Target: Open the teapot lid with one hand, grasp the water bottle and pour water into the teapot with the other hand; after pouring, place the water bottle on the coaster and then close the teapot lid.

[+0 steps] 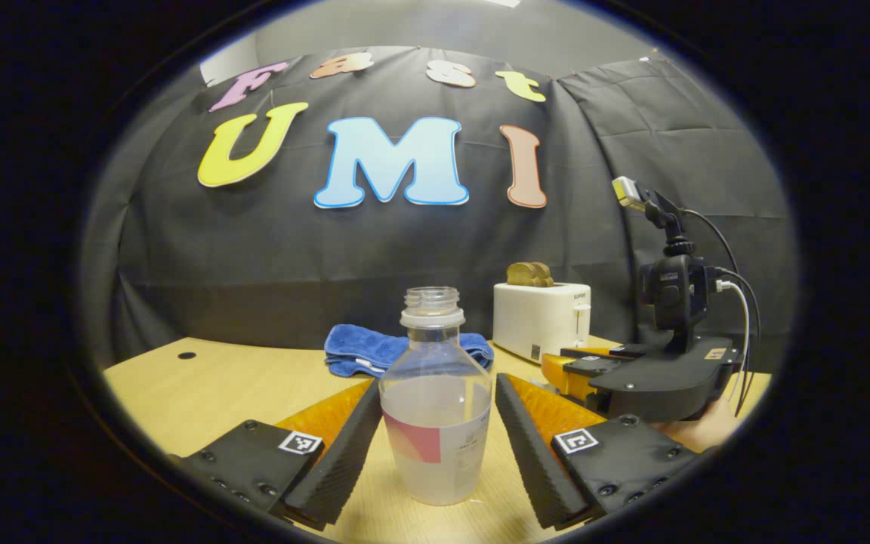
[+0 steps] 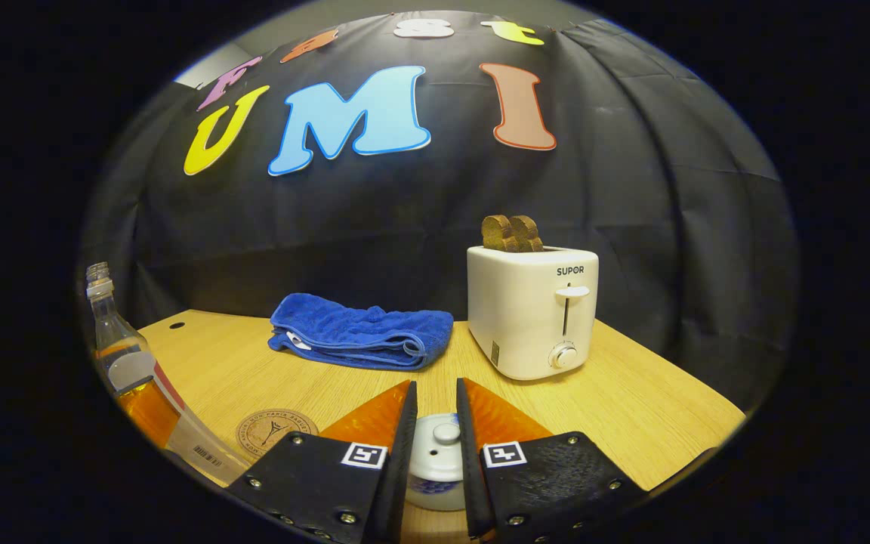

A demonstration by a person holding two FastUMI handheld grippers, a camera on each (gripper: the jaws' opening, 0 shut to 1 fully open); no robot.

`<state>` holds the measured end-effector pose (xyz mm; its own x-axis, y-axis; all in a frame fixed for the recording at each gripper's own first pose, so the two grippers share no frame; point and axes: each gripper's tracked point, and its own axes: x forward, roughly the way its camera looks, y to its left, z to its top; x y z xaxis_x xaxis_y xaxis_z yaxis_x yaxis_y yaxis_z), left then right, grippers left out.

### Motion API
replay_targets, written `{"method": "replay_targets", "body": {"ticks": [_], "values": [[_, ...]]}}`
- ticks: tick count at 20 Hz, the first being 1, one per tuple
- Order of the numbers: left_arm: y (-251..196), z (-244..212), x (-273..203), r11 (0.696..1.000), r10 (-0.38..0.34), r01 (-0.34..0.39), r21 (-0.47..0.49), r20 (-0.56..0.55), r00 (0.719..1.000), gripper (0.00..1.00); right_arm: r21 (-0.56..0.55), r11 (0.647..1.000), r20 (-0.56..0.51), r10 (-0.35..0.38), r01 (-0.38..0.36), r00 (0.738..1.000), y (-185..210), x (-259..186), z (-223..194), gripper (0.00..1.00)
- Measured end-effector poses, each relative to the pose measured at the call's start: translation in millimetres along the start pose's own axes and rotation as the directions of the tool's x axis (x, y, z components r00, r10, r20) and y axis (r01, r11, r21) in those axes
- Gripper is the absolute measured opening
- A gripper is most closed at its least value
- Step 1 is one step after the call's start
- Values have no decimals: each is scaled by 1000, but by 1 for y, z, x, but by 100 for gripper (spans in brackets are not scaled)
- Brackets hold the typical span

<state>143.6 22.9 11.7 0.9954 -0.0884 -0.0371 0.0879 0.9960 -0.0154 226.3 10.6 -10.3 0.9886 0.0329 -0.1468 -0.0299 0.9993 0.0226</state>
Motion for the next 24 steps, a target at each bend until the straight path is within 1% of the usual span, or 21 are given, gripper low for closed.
{"method": "replay_targets", "body": {"ticks": [1, 2, 4, 7, 8, 10, 16, 24], "values": [[-1, -1, 0, 1000, -2, 2, -1, -3, 1000, 99, 3, 999, 7, -48, 48, 999, -11, -8, 3, 32], [-1, -3, 1, 1000, -3, 3, -2, -6, 1000, 99, 16, 999, -11, -41, 42, 999, -12, 3, -1, 17], [0, -2, 0, 1000, -1, 1, -3, -4, 1000, 99, 51, 998, -14, -21, 22, 1000, -10, -4, 0, 17], [0, -2, 1, 1000, 1, -1, 0, -3, 1000, 99, 49, 999, -9, -12, 13, 1000, -6, -2, 1, 17], [0, -3, 1, 1000, 2, -2, -1, -6, 1000, 99, 38, 999, -10, -15, 15, 1000, -7, -2, 3, 6], [1, -5, 2, 1000, 0, 0, -6, -7, 1000, 99, 24, 1000, -3, -16, 16, 1000, -9, -1, 2, 6], [-1, -12, 4, 1000, -1, 0, -6, -27, 1000, 99, 74, 997, 14, 7, -8, 1000, -10, -4, 9, 6], [1, -18, 5, 1000, 6, -6, 0, -44, 999, 99, 80, 997, 61, 9, -13, 998, -14, -8, 23, 6]]}}
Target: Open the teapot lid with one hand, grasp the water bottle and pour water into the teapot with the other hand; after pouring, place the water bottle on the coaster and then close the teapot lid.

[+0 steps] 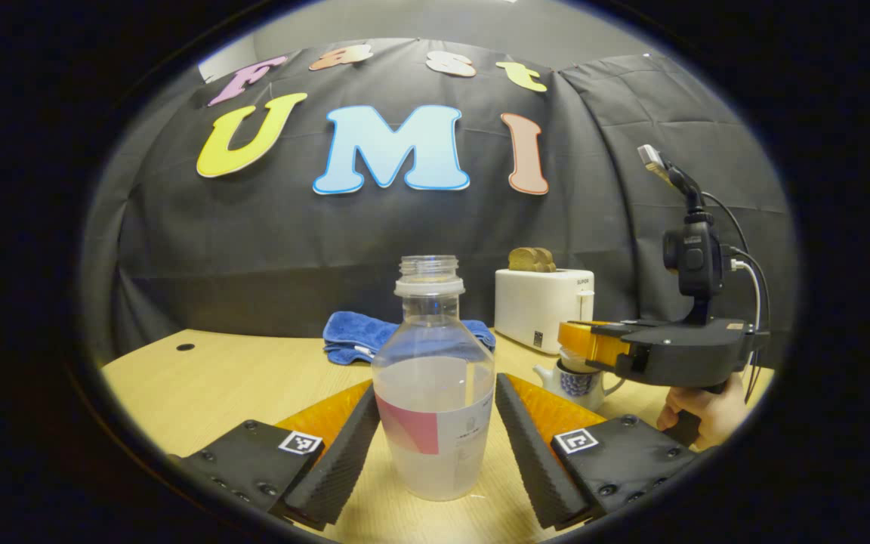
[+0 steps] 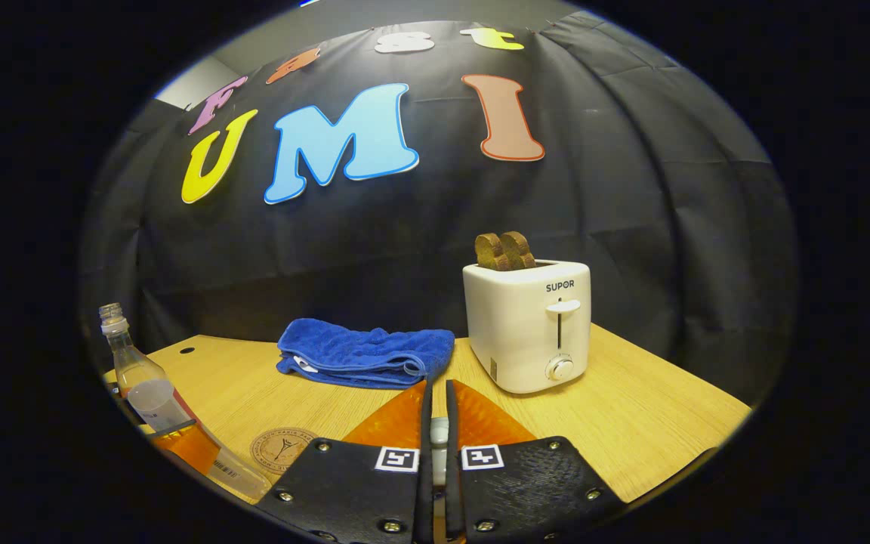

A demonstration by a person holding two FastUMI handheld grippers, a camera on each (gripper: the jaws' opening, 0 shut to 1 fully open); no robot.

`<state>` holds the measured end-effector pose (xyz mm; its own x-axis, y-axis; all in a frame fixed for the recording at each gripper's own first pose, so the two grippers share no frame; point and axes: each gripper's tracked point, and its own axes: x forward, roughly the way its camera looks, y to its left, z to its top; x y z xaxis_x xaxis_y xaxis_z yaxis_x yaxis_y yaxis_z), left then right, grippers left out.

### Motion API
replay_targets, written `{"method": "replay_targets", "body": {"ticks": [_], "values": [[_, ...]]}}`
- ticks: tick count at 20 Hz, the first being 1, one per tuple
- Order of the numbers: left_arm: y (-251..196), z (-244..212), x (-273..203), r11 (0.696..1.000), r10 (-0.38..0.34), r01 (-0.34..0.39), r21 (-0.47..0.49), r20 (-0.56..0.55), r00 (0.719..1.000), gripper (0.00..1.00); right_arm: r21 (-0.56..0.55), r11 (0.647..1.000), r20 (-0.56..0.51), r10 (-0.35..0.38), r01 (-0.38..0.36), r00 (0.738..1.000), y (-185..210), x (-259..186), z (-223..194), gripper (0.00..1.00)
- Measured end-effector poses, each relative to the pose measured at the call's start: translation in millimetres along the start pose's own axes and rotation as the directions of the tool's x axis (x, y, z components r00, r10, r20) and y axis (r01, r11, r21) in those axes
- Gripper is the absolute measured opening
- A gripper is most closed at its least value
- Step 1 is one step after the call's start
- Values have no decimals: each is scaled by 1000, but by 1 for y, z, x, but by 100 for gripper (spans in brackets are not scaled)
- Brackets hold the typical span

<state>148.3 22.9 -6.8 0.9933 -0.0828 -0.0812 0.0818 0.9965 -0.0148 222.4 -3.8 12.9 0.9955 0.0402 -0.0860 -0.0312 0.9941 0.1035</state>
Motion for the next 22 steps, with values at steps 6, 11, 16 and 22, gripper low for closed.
{"method": "replay_targets", "body": {"ticks": [6, 11, 16, 22], "values": [[0, -2, -1, 1000, -1, 1, 3, -4, 1000, 99, 23, 1000, 51, -17, 15, 999, -12, -8, 20, 6], [-1, -3, 1, 1000, -5, 6, 15, -14, 1000, 99, -9, 996, 26, -91, 92, 995, -39, -15, 18, 6], [-3, -9, 4, 999, -8, 9, 33, -31, 999, 99, -18, 989, 5, -146, 146, 989, -66, -29, 20, 6], [0, -8, 6, 999, -19, 20, 45, -33, 999, 89, -63, 981, -8, -186, 185, 983, -78, -41, 16, 6]]}}
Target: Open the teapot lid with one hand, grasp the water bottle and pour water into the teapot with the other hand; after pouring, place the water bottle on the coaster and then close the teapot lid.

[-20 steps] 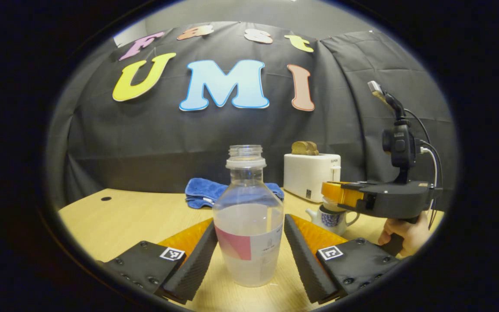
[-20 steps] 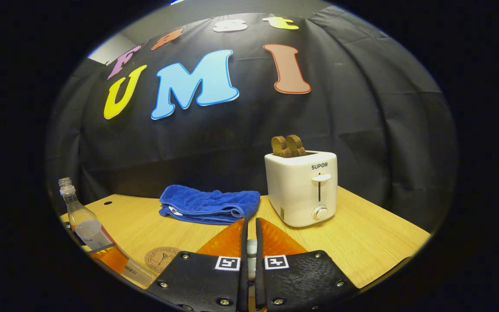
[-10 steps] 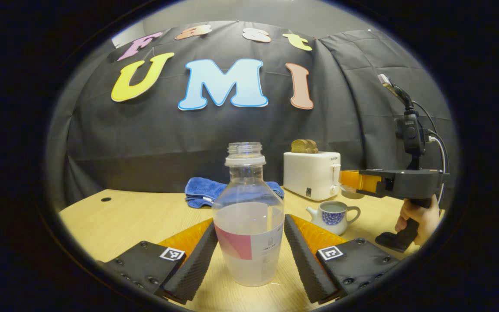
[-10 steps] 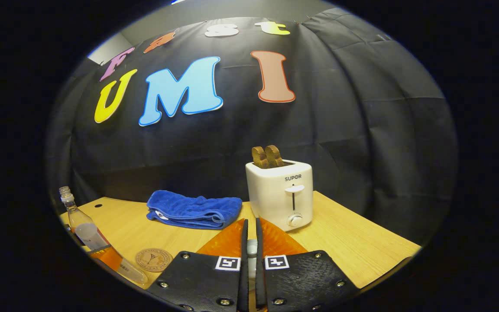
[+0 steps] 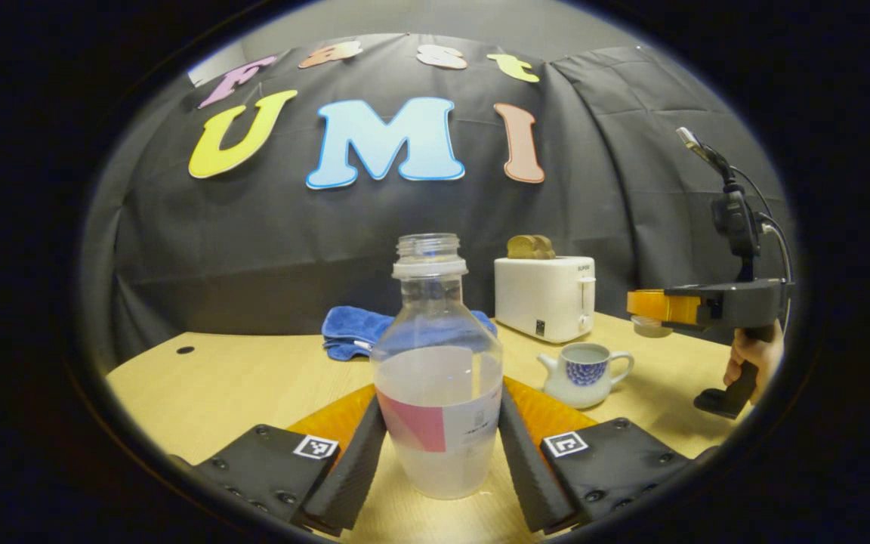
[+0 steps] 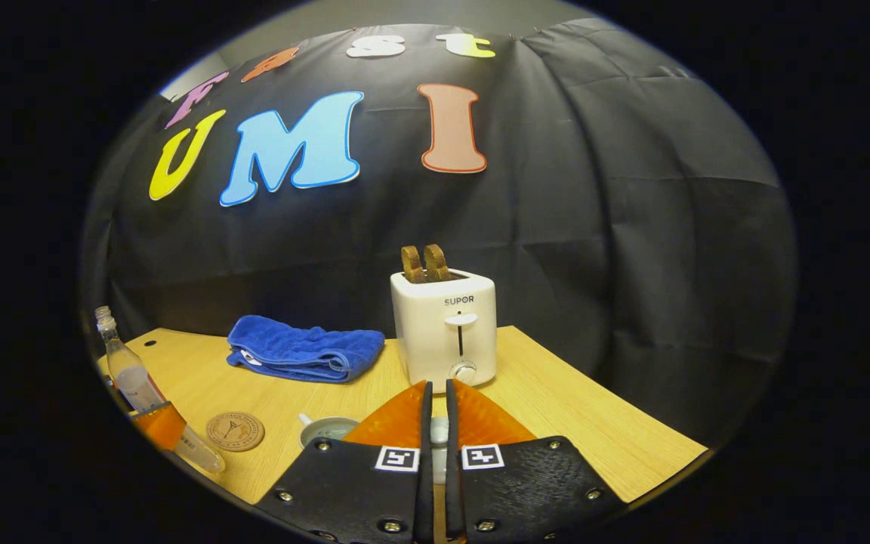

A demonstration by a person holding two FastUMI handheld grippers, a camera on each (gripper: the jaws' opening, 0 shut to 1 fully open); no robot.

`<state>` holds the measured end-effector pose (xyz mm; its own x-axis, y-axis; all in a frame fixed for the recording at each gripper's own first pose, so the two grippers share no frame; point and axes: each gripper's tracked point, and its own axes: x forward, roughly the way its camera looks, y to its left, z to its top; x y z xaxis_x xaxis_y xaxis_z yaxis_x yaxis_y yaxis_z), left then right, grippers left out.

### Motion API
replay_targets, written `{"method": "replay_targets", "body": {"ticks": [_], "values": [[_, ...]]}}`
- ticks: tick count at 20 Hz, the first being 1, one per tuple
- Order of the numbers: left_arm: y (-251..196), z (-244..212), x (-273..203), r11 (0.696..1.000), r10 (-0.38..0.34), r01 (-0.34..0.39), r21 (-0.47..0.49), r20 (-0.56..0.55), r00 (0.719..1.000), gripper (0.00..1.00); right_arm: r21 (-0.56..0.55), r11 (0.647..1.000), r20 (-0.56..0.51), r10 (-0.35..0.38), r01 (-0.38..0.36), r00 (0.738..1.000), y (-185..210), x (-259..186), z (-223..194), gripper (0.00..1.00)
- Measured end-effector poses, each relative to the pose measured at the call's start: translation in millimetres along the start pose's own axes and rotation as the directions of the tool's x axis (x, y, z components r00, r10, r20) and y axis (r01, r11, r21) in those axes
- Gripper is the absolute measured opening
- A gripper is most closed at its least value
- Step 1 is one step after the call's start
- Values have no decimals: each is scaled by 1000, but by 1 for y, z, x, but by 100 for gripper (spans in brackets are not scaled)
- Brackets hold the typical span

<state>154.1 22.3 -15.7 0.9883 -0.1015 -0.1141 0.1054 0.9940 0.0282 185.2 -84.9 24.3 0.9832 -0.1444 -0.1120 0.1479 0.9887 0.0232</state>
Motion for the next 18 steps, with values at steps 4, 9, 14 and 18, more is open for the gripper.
{"method": "replay_targets", "body": {"ticks": [4, 9, 14, 18], "values": [[-4, 3, 2, 996, -21, 24, 85, -37, 999, 87, 0, 1000, 19, -1, 1, 1000, -3, -8, 8, 6], [-2, 12, 24, 945, -44, 74, 319, -102, 994, 81, 30, 1000, 23, 4, -5, 1000, -7, -10, 12, 6], [-2, 20, 55, 805, -72, 155, 573, -164, 984, 83, 36, 999, 29, -10, 9, 1000, -14, -13, 18, 6], [-16, 15, 71, 685, -100, 230, 692, -223, 970, 84, 60, 998, 9, -4, 3, 1000, -18, -14, 18, 6]]}}
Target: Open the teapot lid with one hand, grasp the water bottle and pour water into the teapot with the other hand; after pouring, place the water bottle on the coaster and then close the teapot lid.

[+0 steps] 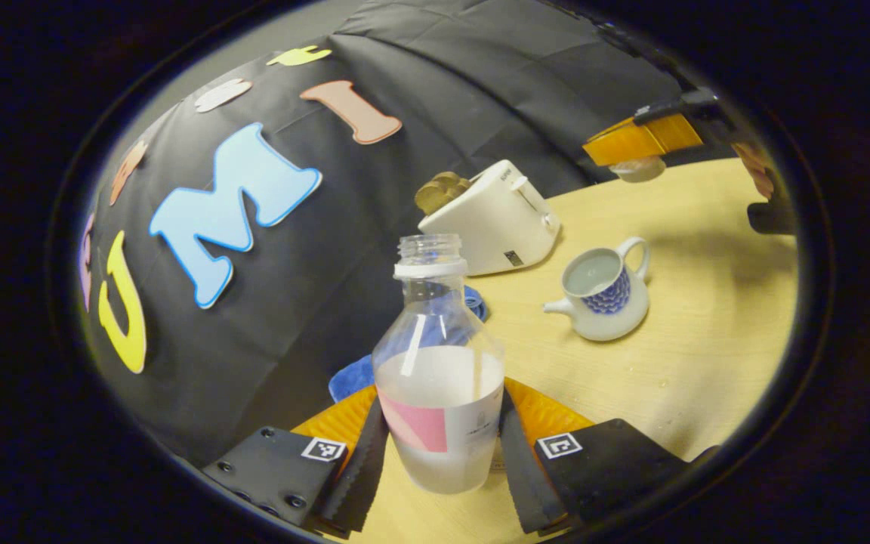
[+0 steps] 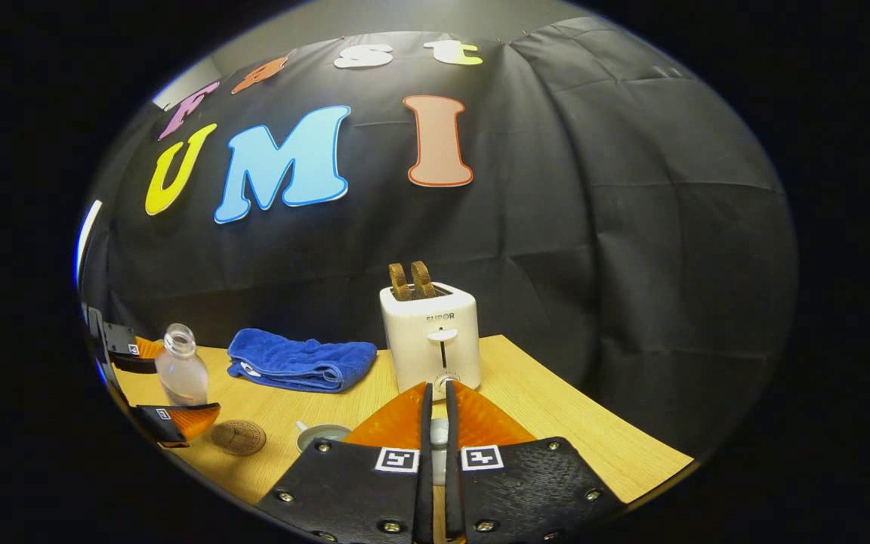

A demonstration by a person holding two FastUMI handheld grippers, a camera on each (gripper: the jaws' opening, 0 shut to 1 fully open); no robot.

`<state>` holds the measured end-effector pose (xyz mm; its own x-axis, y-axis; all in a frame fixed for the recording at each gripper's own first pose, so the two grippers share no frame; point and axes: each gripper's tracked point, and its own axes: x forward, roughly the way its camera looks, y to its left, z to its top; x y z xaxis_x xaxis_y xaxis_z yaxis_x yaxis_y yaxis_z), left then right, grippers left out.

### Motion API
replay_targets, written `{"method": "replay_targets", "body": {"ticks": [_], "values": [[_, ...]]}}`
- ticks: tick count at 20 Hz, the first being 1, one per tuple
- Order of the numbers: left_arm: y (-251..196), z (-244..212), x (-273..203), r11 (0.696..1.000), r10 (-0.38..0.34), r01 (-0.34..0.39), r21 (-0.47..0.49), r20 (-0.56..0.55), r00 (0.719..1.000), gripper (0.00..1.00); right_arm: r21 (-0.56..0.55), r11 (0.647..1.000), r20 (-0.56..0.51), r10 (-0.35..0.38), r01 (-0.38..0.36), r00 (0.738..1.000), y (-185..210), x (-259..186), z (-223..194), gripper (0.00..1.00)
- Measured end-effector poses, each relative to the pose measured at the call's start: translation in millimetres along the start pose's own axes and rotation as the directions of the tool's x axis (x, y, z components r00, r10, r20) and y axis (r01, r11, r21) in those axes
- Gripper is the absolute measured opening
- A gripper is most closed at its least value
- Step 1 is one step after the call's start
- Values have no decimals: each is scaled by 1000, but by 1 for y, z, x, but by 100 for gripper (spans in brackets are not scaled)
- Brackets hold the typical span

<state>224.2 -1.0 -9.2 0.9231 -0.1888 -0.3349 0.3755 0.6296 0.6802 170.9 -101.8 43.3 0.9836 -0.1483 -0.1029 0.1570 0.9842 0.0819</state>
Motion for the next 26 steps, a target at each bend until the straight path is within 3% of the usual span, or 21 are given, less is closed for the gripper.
{"method": "replay_targets", "body": {"ticks": [4, 10, 19, 26], "values": [[-10, 0, 11, 985, -42, 48, 165, -42, 998, 84, 10, 1000, -2, -27, 27, 1000, -10, 2, -1, 6], [-11, 2, 25, 918, -77, 107, 381, -93, 993, 84, 16, 998, -13, -57, 57, 998, -20, 2, -2, 6], [-41, 14, 33, 762, -123, 212, 612, -185, 975, 84, 34, 996, -11, -83, 84, 996, -29, -1, 1, 6], [-41, 20, 32, 633, -89, 246, 734, -246, 965, 84, 26, 997, -8, -77, 78, 997, -26, -3, 3, 6]]}}
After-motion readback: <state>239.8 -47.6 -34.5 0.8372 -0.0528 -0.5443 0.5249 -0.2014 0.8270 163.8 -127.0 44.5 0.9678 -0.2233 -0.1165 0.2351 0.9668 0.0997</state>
